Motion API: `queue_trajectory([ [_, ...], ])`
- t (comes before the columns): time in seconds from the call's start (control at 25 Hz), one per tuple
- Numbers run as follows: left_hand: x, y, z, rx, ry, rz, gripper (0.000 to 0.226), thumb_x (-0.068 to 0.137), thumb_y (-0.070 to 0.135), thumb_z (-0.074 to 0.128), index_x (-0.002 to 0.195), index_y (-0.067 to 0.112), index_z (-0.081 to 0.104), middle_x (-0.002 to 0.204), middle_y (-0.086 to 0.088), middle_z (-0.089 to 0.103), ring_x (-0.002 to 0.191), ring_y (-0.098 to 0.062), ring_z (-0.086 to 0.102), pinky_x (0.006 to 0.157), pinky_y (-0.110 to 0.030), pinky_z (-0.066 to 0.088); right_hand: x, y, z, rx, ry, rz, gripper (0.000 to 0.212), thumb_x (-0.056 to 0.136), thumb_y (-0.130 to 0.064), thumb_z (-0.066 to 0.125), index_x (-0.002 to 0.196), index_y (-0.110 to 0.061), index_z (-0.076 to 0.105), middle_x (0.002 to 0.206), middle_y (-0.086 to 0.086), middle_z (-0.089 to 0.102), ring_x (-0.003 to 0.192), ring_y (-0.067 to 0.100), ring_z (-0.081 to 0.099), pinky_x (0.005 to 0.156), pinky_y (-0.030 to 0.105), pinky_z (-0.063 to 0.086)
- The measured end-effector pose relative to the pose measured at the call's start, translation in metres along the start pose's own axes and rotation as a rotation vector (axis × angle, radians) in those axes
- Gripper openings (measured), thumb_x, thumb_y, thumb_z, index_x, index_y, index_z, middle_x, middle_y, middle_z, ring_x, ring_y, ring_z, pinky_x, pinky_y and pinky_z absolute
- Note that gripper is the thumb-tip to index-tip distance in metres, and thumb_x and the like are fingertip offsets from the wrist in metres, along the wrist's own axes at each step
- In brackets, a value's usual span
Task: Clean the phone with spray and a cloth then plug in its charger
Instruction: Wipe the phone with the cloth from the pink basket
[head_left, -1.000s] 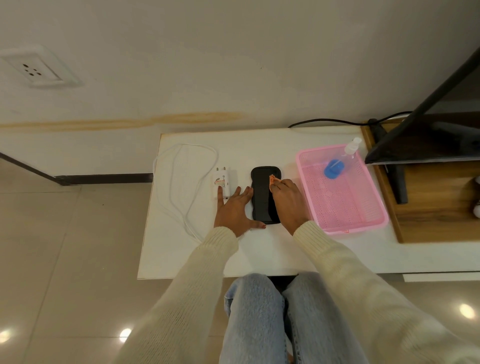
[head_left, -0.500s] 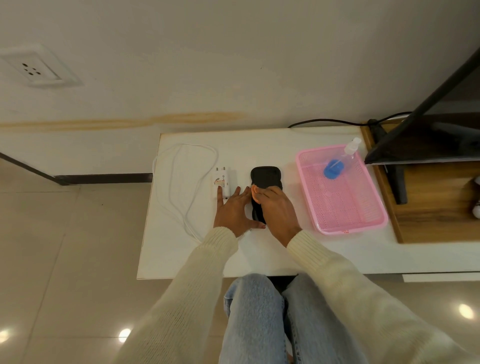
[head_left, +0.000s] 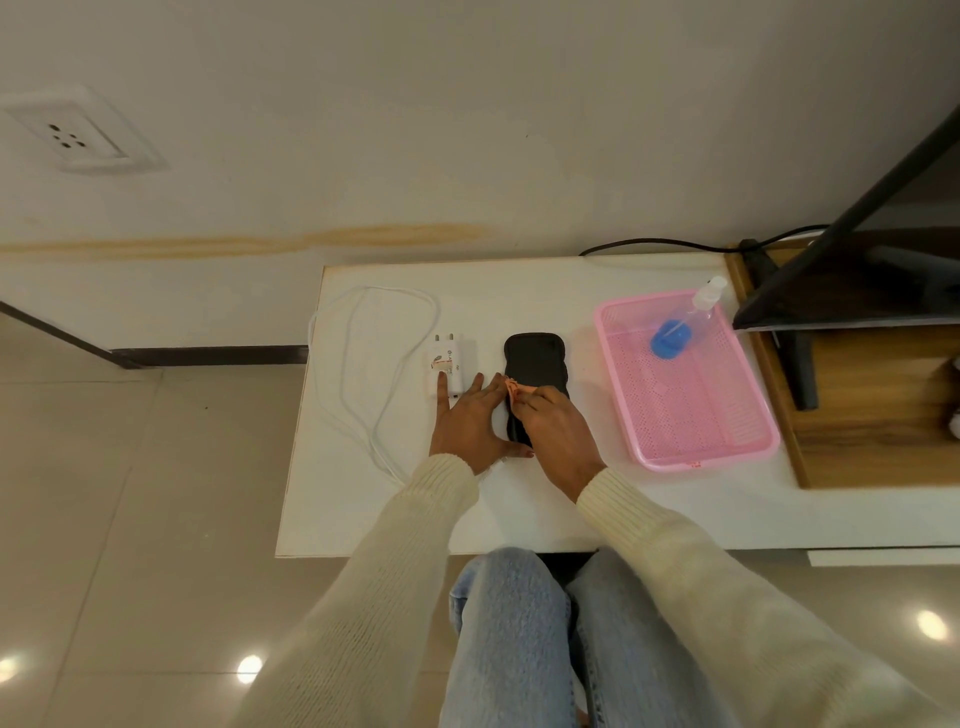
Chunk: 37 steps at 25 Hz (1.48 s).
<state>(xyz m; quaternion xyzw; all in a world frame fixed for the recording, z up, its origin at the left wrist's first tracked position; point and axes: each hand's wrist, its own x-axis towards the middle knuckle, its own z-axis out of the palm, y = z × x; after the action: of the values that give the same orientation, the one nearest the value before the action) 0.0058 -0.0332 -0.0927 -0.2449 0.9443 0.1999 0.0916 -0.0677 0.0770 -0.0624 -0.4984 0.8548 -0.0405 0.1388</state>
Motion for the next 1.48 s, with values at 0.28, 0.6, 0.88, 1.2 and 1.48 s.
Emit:
queue_trajectory([
  [0.28, 0.001, 0.001, -0.001, 0.001, -0.005, -0.012, 0.104, 0.063, 0.076, 0.061, 0.148, 0.034, 0.019, 0.152, 0.009, 0.031, 0.144, -0.011, 0.016, 0.100, -0.040, -0.035, 0.006, -0.003, -0.006, 0.000, -0.012, 0.021, 0.045, 0.095, -0.019, 0.050, 0.137, -0.008, 0.040, 0.138, 0.008, 0.049, 0.126, 0.025, 0.042, 0.110, 0.031, 0.030],
  [0.6, 0.001, 0.000, 0.000, 0.006, -0.006, -0.010, 0.105, 0.062, 0.078, 0.059, 0.148, 0.033, 0.018, 0.153, 0.009, 0.030, 0.144, -0.011, 0.015, 0.100, -0.040, -0.034, 0.000, 0.003, -0.007, -0.047, -0.019, -0.020, 0.044, 0.097, -0.018, 0.045, 0.139, -0.008, 0.037, 0.141, 0.007, 0.046, 0.128, 0.024, 0.040, 0.112, 0.029, 0.029],
  [0.88, 0.000, 0.001, -0.001, 0.027, -0.011, -0.019, 0.105, 0.063, 0.077, 0.060, 0.148, 0.033, 0.018, 0.153, 0.009, 0.029, 0.144, -0.011, 0.014, 0.103, -0.043, -0.031, 0.004, -0.001, -0.007, -0.051, 0.011, -0.027, 0.045, 0.095, -0.018, 0.049, 0.138, -0.006, 0.038, 0.139, 0.009, 0.048, 0.127, 0.024, 0.041, 0.111, 0.030, 0.029],
  [1.2, 0.000, 0.001, -0.002, 0.013, -0.018, -0.018, 0.105, 0.064, 0.077, 0.059, 0.149, 0.033, 0.017, 0.154, 0.009, 0.027, 0.144, -0.011, 0.013, 0.101, -0.041, -0.033, 0.003, 0.004, -0.004, -0.040, -0.014, -0.026, 0.044, 0.097, -0.019, 0.044, 0.139, -0.007, 0.036, 0.141, 0.008, 0.046, 0.129, 0.024, 0.041, 0.112, 0.029, 0.027],
  [1.48, -0.002, 0.002, -0.005, -0.012, -0.010, -0.005, 0.106, 0.063, 0.075, 0.061, 0.149, 0.032, 0.016, 0.154, 0.009, 0.025, 0.144, -0.009, 0.012, 0.103, -0.042, -0.030, -0.001, 0.006, -0.007, 0.067, 0.056, -0.020, 0.045, 0.091, -0.010, 0.055, 0.134, -0.002, 0.044, 0.134, 0.014, 0.054, 0.121, 0.028, 0.048, 0.106, 0.035, 0.038],
])
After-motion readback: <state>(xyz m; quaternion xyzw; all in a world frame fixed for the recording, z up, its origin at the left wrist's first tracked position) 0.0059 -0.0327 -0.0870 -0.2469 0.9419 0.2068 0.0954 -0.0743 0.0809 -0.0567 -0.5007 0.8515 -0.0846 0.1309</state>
